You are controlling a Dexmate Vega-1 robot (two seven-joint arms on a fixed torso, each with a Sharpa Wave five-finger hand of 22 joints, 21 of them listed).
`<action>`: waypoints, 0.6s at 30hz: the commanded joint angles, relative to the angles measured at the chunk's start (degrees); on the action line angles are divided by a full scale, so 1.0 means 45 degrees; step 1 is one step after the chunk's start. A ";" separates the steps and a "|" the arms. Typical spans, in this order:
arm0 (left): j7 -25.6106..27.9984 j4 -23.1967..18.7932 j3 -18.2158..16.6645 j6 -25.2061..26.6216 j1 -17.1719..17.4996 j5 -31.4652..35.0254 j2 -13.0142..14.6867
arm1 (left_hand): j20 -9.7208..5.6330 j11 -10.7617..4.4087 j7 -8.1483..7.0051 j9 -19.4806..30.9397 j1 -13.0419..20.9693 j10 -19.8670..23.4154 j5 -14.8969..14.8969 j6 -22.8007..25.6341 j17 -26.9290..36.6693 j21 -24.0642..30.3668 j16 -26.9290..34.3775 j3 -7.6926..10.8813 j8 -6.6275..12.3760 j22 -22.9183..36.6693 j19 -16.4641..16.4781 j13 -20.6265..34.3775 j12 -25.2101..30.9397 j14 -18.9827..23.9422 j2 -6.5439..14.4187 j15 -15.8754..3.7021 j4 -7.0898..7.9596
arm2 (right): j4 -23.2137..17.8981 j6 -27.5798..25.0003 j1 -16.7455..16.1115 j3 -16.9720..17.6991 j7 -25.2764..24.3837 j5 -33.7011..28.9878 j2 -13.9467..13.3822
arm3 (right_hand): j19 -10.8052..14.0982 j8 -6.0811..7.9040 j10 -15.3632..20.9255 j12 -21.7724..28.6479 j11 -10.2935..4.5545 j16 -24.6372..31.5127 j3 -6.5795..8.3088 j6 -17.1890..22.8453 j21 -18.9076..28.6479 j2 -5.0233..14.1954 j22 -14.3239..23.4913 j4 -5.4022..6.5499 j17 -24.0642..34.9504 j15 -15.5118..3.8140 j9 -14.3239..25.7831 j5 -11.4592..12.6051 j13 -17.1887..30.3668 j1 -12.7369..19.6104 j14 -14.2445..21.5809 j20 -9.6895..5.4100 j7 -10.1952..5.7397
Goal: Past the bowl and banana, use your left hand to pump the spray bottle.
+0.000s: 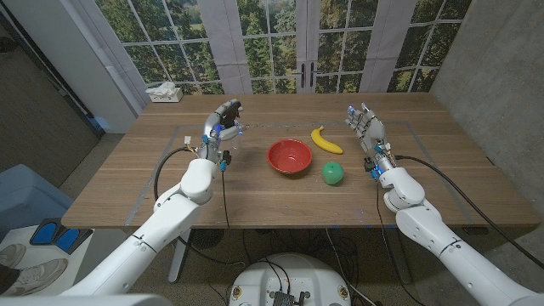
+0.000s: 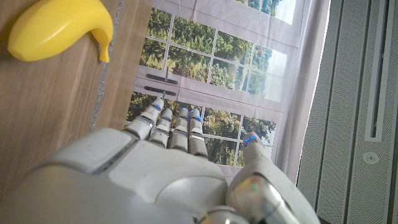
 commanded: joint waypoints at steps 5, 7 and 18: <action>0.0539 0.1260 -0.0215 -0.0667 -0.0059 -0.0017 -0.0643 | -0.1774 0.0080 0.0056 -0.0448 0.2441 -0.0195 -0.0033 -0.0702 -0.3742 0.0850 -0.0693 0.1597 0.0050 0.0044 -0.0538 -0.0539 0.0053 0.0201 0.2868 -0.1073 0.0085 | 0.0128 -0.0165 0.0264 -0.0145 0.0134 -0.0027 0.0015 | 0.0082 0.0030 0.0093 0.0037 0.0038 0.0080 0.0016 0.0068 0.0022 0.0244 0.0041 -0.0065 0.0022 0.0068 0.0027 0.0013 0.0056 -0.0078 0.0070 0.0046 -0.0009; 0.0634 0.1480 -0.0220 -0.0807 -0.0098 0.0009 -0.0745 | -0.1755 0.0069 0.0065 -0.0483 0.2393 -0.0202 -0.0046 -0.0706 -0.3804 0.0740 -0.0730 0.1649 0.0068 -0.0060 -0.0616 -0.0582 0.0059 0.0207 0.2862 -0.1077 0.0085 | 0.0167 -0.0165 0.0304 -0.0159 0.0168 -0.0018 0.0023 | 0.0080 0.0030 0.0091 0.0036 0.0036 0.0079 0.0017 0.0068 0.0021 0.0244 0.0041 -0.0066 0.0022 0.0061 0.0027 0.0013 0.0056 -0.0078 0.0067 0.0049 -0.0010; 0.0494 0.2488 -0.0049 -0.1002 -0.0534 -0.0015 -0.0905 | -0.1687 0.0125 0.0160 -0.0660 0.2015 -0.0290 -0.0148 -0.0666 -0.4169 0.0372 -0.0997 0.1829 0.0149 -0.0554 -0.0777 -0.0818 0.0079 0.0153 0.2839 -0.1090 0.0135 | 0.0075 -0.0286 0.0313 -0.0147 0.0062 -0.0024 -0.0012 | 0.0076 0.0027 0.0070 0.0028 0.0039 0.0083 0.0020 0.0065 0.0019 0.0243 0.0041 -0.0071 0.0021 0.0087 0.0027 0.0012 0.0056 -0.0081 0.0075 0.0056 -0.0011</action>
